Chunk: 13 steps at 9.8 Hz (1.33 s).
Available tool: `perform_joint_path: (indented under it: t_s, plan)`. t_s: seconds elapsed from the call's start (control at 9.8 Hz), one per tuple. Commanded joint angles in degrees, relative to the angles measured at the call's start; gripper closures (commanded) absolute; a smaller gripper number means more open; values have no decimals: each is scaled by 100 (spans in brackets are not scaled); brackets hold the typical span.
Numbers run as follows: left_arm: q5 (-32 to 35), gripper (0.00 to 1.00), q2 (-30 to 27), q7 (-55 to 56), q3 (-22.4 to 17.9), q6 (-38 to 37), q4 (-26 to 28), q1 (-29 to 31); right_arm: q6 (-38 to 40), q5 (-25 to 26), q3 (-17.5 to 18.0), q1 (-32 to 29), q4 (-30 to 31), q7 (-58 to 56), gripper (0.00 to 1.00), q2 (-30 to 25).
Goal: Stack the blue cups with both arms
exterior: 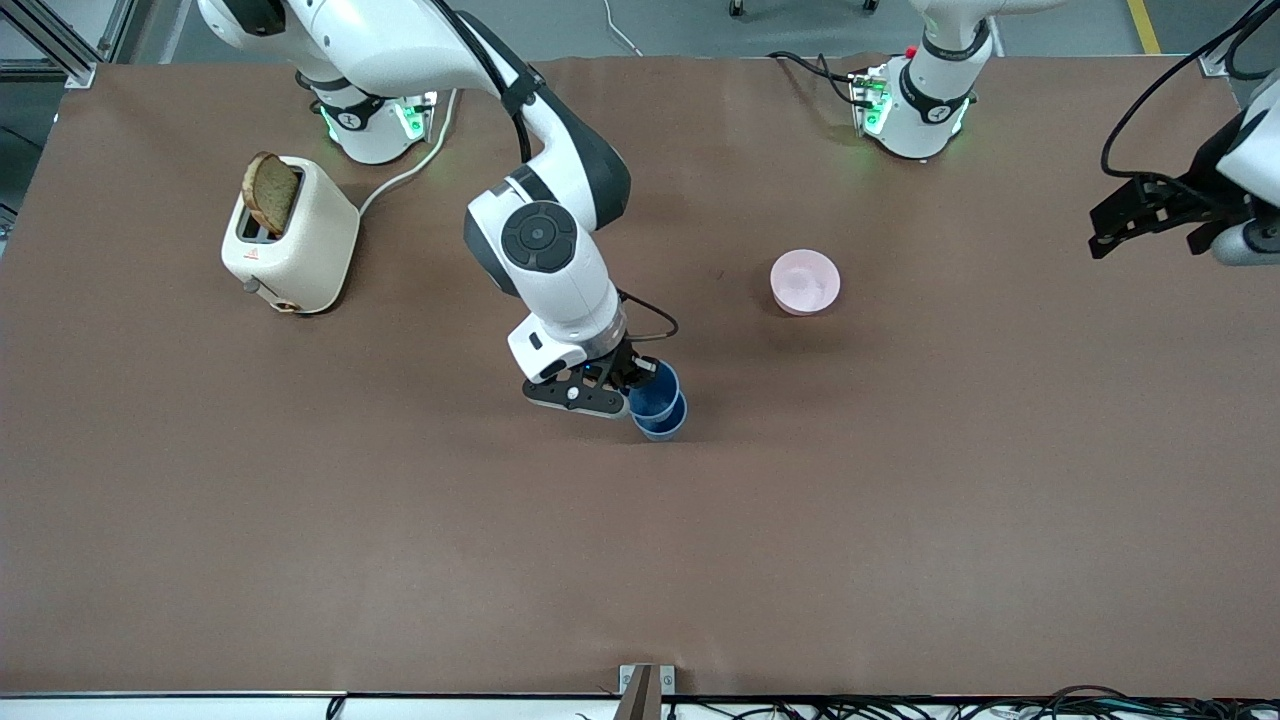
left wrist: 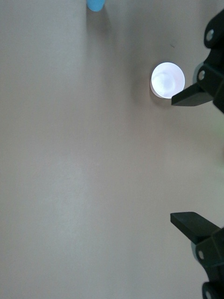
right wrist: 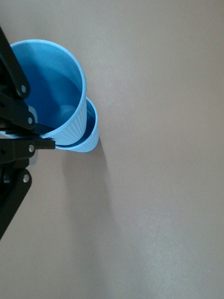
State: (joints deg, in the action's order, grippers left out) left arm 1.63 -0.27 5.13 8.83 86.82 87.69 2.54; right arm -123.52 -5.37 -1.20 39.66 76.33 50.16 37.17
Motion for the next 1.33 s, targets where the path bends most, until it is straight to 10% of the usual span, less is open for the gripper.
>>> perform_joint_path:
  t_s: [0.0, 0.41, 0.82, 1.22]
  plan:
    - [-145, 0, -297, -92, -57, 151, 565, -78, -215, 89, 14, 33, -21, 64, 98, 71]
    - [-67, 0, -298, 5, 13, 81, 504, -61, -331, 89, 14, 50, -21, 73, 90, 124]
    - [-31, 0, -272, -65, 4, 54, 486, -43, -261, 89, 5, -11, -21, 64, 1, 45]
    - [-31, 0, -263, -83, -48, 63, 477, -25, 1115, 115, -214, -563, -4, 11, 0, -962]
